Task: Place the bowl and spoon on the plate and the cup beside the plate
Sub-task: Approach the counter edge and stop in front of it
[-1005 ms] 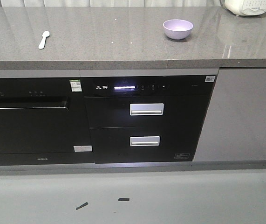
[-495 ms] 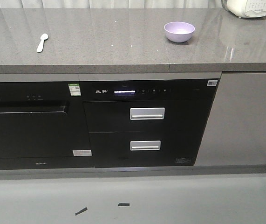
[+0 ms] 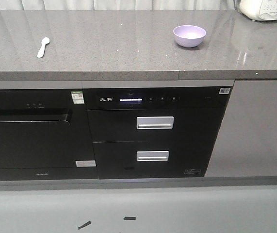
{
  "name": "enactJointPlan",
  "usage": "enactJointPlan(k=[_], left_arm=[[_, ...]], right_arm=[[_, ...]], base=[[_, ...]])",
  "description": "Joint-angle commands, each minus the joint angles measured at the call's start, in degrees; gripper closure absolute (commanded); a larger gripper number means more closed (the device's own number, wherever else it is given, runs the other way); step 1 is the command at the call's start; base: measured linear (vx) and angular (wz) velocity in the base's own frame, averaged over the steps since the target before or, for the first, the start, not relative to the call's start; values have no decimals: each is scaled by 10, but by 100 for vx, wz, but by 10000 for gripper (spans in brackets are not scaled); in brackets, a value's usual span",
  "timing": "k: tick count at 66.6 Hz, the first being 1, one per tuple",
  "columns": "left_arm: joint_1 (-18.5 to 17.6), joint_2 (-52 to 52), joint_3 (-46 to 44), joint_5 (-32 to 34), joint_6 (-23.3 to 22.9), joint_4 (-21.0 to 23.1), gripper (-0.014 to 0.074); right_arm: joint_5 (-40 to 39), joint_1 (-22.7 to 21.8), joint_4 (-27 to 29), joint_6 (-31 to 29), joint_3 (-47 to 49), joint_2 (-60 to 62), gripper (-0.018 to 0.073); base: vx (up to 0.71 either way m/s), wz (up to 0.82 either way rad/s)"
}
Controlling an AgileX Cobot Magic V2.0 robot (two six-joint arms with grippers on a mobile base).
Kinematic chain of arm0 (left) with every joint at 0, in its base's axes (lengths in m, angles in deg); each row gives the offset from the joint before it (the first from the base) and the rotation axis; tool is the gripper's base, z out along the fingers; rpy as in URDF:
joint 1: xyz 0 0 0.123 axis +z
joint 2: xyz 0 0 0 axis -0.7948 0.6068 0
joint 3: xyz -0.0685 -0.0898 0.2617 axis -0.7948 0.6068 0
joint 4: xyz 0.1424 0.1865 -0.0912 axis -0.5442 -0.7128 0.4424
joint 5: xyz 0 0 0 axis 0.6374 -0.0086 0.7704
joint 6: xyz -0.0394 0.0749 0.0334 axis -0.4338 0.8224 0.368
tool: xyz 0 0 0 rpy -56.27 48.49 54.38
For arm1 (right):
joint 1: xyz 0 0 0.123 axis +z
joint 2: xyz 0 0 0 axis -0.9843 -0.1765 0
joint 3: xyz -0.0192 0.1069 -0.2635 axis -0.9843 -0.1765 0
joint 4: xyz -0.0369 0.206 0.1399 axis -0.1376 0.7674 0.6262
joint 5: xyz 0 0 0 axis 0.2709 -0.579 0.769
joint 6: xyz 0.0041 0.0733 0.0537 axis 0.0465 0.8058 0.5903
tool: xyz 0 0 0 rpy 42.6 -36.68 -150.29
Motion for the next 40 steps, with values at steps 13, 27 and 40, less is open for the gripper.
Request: enactJointPlan(k=[13,27,40], left_arm=[[0,-10,17,43,-5,5,602],[0,-10,17,43,-5,5,602],[0,-10,17,43,-5,5,602]], right_arm=[[-41,-4,-2,-3,-8,6,564],[-41,-4,-2,-3,-8,6,564],[-41,-4,-2,-3,-8,6,564]], base=[[6,1],[7,1],[7,1]])
